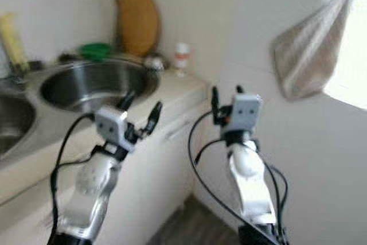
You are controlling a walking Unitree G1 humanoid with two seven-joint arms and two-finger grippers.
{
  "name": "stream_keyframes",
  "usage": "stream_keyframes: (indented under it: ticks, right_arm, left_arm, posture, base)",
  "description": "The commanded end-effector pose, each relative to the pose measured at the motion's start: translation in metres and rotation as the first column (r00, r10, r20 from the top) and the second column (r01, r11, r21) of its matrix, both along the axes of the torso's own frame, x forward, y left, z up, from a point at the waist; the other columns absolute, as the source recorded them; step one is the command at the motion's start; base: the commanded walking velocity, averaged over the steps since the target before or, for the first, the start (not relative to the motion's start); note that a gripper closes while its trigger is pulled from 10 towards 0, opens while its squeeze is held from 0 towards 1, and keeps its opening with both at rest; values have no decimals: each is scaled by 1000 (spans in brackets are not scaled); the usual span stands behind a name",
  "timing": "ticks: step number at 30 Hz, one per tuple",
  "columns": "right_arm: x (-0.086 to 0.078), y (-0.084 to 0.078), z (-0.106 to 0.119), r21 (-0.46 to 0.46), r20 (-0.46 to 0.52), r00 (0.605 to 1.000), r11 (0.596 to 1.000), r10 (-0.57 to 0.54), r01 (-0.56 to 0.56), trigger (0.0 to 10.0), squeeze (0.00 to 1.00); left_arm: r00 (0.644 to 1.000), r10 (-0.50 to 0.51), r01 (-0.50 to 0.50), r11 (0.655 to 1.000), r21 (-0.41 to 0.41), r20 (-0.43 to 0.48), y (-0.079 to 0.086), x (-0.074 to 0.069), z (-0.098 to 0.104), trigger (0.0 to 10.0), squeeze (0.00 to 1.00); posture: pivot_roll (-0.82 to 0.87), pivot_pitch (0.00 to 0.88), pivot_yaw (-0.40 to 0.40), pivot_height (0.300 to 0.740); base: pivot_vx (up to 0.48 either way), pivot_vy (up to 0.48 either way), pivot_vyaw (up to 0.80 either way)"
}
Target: Kitchen organization
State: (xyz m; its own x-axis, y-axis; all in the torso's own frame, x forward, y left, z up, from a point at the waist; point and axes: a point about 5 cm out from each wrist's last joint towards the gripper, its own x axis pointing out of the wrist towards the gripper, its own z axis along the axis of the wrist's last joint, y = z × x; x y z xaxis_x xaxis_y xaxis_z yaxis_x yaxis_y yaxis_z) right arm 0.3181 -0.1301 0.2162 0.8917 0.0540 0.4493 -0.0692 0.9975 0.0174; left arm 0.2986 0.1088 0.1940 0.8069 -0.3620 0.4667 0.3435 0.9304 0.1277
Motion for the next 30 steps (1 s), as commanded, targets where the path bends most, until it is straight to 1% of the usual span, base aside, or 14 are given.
stream_keyframes:
  ticks: [1, 4, 10, 30]
  right_arm:
    - [-2, -5, 3, -4, 16, 1000, 1000, -21, 21, 10000, 0]
    - [-2, -6, 3, -4, 15, 1000, 1000, -27, 27, 10000, 0]
    - [-2, -11, 2, -1, 4, 998, 998, -61, 61, 10000, 0]
    - [0, -19, -2, -8, -31, 992, 992, -123, 123, 10000, 0]
  left_arm:
    - [1000, -16, 16, 1000, 6, -2, -5, 0, 0, 10000, 0]
    - [1000, -18, 18, 1000, 4, -1, -5, 1, 1, 10000, 0]
    - [1000, -15, 15, 1000, -10, 4, -5, 0, 1, 10000, 0]
    - [1000, -14, 14, 1000, -3, -6, -6, 0, -2, 10000, 0]
  posture:
    - [28, 0, -36, 740]
    - [27, 0, -35, 740]
    - [26, 0, -35, 740]
    - [20, 0, -41, 740]
  base:
    - [0, -480, -800]
    - [0, -480, -800]
    - [0, 0, -800]
    - [0, 0, -800]
